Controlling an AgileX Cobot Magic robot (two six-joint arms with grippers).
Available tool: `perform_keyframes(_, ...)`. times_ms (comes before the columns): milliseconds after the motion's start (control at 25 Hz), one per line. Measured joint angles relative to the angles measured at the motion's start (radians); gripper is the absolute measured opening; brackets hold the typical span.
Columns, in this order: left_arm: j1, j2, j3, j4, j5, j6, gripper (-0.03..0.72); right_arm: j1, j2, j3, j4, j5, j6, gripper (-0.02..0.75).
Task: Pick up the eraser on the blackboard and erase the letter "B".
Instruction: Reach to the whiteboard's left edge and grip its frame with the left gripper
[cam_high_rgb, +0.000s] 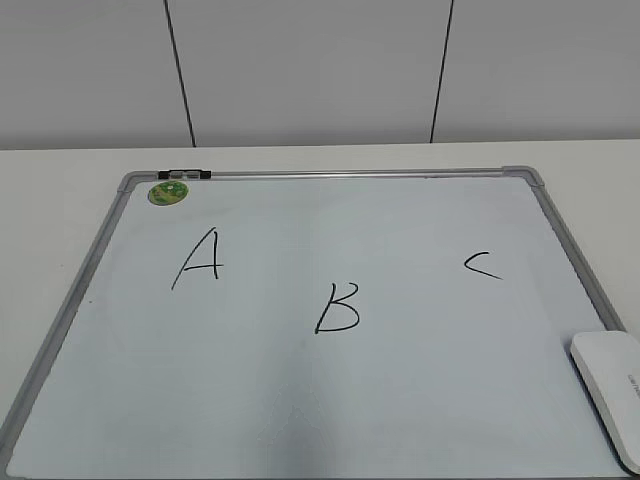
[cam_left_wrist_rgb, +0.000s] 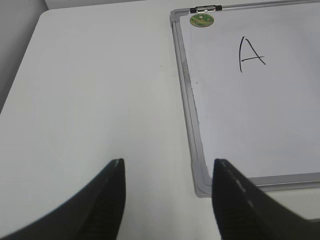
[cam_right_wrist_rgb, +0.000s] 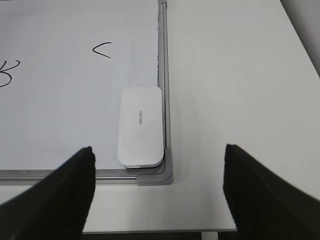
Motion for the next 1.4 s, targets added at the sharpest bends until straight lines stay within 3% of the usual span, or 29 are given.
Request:
perform_keyframes(640,0.0,0.042,-0.004,0.014,-0.003,0.0,0.42,0.0,0.0,0.0,0.0,0.0,0.0,0.59)
perform_keyframes(1080,0.0,0.54,-0.078,0.016,-0.129,0.0,0.42,0.0,0.0,0.0,0.0,0.0,0.0,0.59)
perform_keyframes(1400,0.0,0.903,-0.216,0.002,-0.204,0.0,0.42,0.0,0.0,0.0,0.0,0.0,0.0,0.59)
